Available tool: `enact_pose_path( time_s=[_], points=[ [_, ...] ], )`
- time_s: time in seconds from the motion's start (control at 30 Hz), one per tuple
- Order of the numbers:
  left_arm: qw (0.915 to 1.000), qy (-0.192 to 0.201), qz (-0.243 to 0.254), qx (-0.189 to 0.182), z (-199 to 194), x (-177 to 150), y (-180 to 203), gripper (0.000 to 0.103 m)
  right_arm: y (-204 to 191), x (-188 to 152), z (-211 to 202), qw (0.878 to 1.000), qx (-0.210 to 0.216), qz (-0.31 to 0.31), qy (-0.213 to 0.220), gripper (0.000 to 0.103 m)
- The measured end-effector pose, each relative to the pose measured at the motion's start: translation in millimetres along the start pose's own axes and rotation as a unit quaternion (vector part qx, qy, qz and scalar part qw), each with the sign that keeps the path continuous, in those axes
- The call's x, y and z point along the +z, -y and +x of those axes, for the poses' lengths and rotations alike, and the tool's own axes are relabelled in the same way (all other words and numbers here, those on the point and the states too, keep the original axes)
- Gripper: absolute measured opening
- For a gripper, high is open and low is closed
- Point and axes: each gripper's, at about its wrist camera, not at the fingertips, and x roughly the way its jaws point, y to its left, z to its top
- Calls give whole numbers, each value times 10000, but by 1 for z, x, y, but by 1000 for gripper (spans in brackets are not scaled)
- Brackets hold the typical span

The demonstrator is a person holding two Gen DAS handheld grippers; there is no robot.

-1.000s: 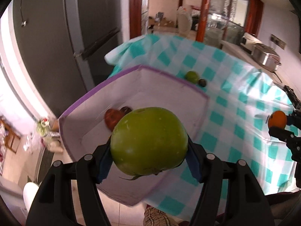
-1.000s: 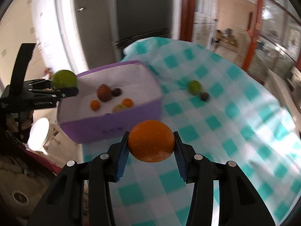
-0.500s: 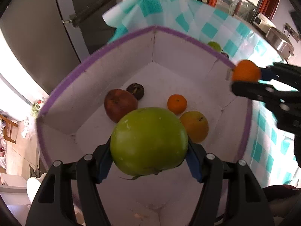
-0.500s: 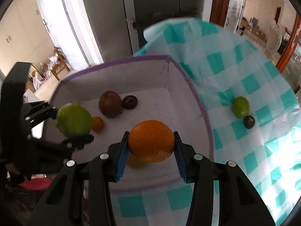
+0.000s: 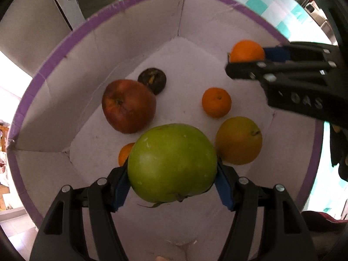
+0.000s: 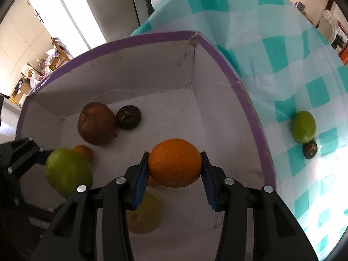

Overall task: Organize fruits
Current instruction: 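Open both grippers to drop the orange and green fruit into the box, then grasp the dark brown fruit with the right gripper while the left gripper grasps the small lime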

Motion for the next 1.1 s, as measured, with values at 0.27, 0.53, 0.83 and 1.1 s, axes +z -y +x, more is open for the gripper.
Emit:
enact_pose_path(
  time_s=[0.27, 0.53, 0.83, 1.1],
  points=[
    [9997, -219, 125, 78, 12, 22, 6, 67, -2, 25, 35, 9974, -126, 3, -709, 45],
    [9994, -315, 147, -49, 24, 26, 4, 67, -17, 40, 55, 9935, -303, -438, -1006, 45],
    [9990, -112, 152, -410, 11, 27, -1, 79, -15, 38, 36, 9978, -161, -211, -608, 63],
    [9944, 553, 538, -725, -20, 17, -2, 88, 9, 20, -21, 9975, 510, 364, 328, 64]
  ],
)
